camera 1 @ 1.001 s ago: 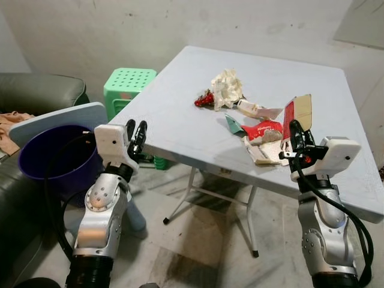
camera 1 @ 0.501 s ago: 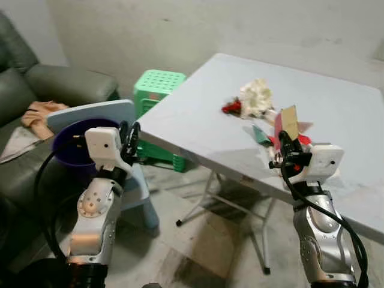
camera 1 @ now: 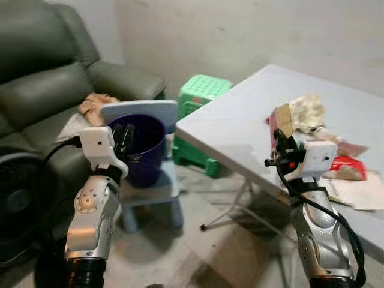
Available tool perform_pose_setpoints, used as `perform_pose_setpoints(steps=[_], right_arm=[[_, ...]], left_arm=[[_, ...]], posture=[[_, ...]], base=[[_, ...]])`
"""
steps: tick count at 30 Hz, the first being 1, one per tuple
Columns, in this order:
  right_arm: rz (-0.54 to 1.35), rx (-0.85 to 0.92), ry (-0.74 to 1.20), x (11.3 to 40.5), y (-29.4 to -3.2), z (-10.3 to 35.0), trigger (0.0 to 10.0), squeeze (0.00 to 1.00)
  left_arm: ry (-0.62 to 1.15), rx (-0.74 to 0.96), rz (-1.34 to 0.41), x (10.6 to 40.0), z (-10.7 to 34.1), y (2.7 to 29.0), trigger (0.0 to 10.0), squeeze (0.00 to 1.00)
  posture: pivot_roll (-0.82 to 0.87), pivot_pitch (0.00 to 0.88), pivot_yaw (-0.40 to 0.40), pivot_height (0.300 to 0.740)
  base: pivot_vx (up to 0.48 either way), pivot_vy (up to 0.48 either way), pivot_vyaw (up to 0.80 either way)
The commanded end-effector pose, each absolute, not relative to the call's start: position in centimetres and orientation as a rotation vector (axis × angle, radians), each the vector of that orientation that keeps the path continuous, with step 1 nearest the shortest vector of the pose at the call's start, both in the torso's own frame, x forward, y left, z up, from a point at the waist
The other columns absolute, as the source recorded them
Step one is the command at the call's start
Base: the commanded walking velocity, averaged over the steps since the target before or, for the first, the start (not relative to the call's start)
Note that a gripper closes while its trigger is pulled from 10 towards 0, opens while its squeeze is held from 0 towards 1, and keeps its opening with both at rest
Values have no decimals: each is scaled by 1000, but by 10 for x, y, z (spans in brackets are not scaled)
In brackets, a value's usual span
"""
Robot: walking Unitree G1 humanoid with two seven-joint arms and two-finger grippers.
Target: Picking trash to rubbish bin
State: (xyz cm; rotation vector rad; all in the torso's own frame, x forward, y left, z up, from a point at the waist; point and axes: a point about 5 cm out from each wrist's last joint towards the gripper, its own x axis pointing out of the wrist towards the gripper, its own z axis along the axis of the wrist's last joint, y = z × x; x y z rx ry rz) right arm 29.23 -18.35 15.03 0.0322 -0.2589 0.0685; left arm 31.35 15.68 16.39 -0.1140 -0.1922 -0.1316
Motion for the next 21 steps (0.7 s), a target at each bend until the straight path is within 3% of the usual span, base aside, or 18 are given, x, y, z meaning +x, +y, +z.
perform_pose_setpoints(steps=[1, 10, 21], right_arm=[[91, 35, -256, 295, -178, 152, 10000, 0], [114, 46, -266, 299, -175, 155, 10000, 0], [136, 26, -262, 300, -175, 156, 10000, 0]], left_arm=[[-194, -97, -105, 316, 166, 162, 10000, 0], [-201, -39, -86, 319, 166, 162, 10000, 0], [-199, -92, -131, 317, 164, 156, 10000, 0]], posture=[[141, 8, -40, 715], [149, 5, -52, 715], [140, 10, -62, 715]], base=[[0, 0, 800], [0, 0, 800], [0, 0, 800]])
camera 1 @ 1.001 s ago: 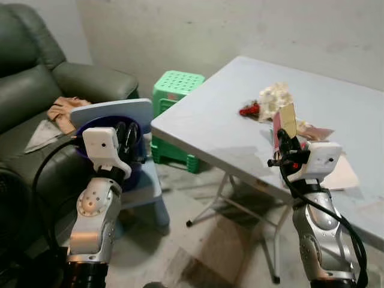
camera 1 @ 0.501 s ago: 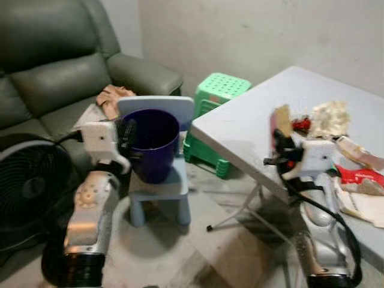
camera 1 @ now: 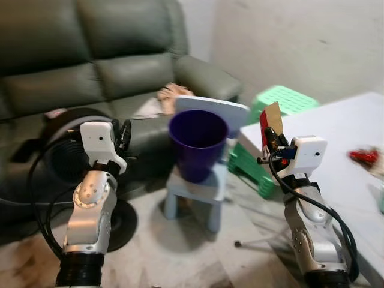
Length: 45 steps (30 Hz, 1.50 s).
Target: Picking trash to rubbish bin
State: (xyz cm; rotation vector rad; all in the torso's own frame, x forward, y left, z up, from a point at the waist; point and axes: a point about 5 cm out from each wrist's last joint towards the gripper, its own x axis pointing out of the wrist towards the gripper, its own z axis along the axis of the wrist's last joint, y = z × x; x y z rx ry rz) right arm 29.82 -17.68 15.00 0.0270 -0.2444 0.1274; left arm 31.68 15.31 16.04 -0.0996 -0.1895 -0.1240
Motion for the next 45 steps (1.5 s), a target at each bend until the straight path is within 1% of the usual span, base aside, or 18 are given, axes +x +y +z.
perform_pose_setpoints(steps=[1, 7, 11, 17, 45], right_arm=[[137, 25, -261, 300, -175, 156, 10000, 0], [144, 25, -263, 301, -175, 156, 10000, 0], [141, 66, -266, 302, -176, 157, 10000, 0], [153, 65, -265, 302, -174, 156, 10000, 0], [196, 86, -253, 304, -167, 154, 10000, 0]], left_arm=[[-201, -91, -133, 317, 164, 155, 10000, 0], [-210, -93, -153, 318, 164, 152, 10000, 0], [-211, -111, -165, 318, 164, 150, 10000, 0], [-213, -120, -162, 319, 164, 152, 10000, 0], [-203, -112, -160, 320, 162, 152, 10000, 0]], posture=[[140, 10, -62, 715], [137, 2, -64, 715], [138, 0, -66, 715], [142, 0, -68, 715], [150, 0, -71, 715]], base=[[0, 0, 800], [0, 0, 800], [0, 0, 0], [137, 0, 0], [415, 0, 0]])
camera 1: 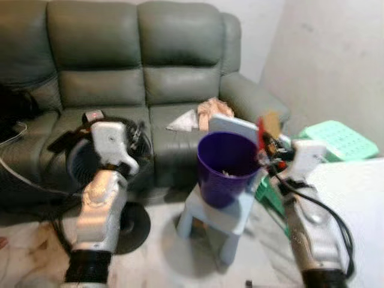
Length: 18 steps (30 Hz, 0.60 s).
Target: Picking trash to rubbish bin
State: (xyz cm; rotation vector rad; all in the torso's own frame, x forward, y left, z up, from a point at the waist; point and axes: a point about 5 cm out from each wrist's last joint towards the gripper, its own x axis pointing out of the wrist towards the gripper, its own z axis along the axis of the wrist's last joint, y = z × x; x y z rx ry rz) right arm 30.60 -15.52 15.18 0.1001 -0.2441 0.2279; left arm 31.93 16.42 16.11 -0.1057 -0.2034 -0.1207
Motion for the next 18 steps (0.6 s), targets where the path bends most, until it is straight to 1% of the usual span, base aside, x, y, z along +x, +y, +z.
perform_pose_setpoints(steps=[1, 18], right_arm=[[198, 89, -254, 304, -167, 154, 10000, 0], [211, 82, -250, 305, -167, 154, 10000, 0]], left_arm=[[-203, -113, -161, 320, 162, 152, 10000, 0], [-203, -116, -154, 321, 162, 151, 10000, 0]], posture=[[150, 0, -71, 715], [149, 0, -78, 715]], base=[[435, 0, 0], [436, 0, 0]])
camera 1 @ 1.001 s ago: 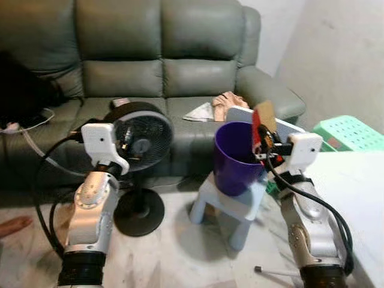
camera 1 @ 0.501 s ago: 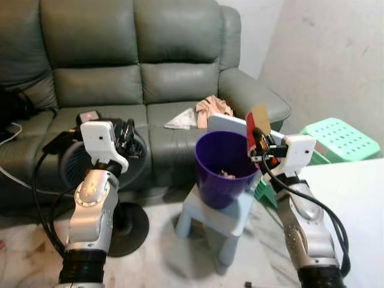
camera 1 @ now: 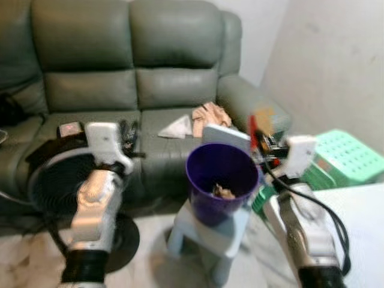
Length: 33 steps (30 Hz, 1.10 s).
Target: Picking trash to rubbish bin
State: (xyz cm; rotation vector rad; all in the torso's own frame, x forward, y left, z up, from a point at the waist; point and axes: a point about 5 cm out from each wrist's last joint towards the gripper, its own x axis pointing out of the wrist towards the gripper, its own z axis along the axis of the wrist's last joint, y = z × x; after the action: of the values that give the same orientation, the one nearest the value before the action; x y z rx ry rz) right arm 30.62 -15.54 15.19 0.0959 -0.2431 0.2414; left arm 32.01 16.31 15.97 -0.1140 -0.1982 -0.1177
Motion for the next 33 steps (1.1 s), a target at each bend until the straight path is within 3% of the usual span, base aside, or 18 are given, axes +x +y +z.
perform_pose_setpoints(steps=[1, 10, 12, 17, 33], right_arm=[[212, 79, -249, 306, -167, 154, 10000, 0], [196, 4, -211, 316, -170, 156, 10000, 0], [219, -35, -132, 332, -172, 154, 10000, 0], [273, -43, -110, 340, -168, 154, 10000, 0], [552, -128, -46, 364, -135, 151, 10000, 0]], left_arm=[[-203, -116, -153, 321, 162, 151, 10000, 0], [-210, -119, -150, 320, 161, 148, 10000, 0], [-199, -120, -166, 315, 156, 140, 10000, 0], [-183, -114, -189, 308, 151, 131, 10000, 0], [-170, -44, -347, 280, 144, 89, 10000, 0]], posture=[[150, 0, -79, 715], [151, 0, -80, 715], [165, 9, -93, 715], [178, 18, -103, 715], [241, 105, -158, 715]], base=[[428, 0, 0], [42, 0, 0], [0, 0, 0], [0, 0, 0], [0, 0, 0]])
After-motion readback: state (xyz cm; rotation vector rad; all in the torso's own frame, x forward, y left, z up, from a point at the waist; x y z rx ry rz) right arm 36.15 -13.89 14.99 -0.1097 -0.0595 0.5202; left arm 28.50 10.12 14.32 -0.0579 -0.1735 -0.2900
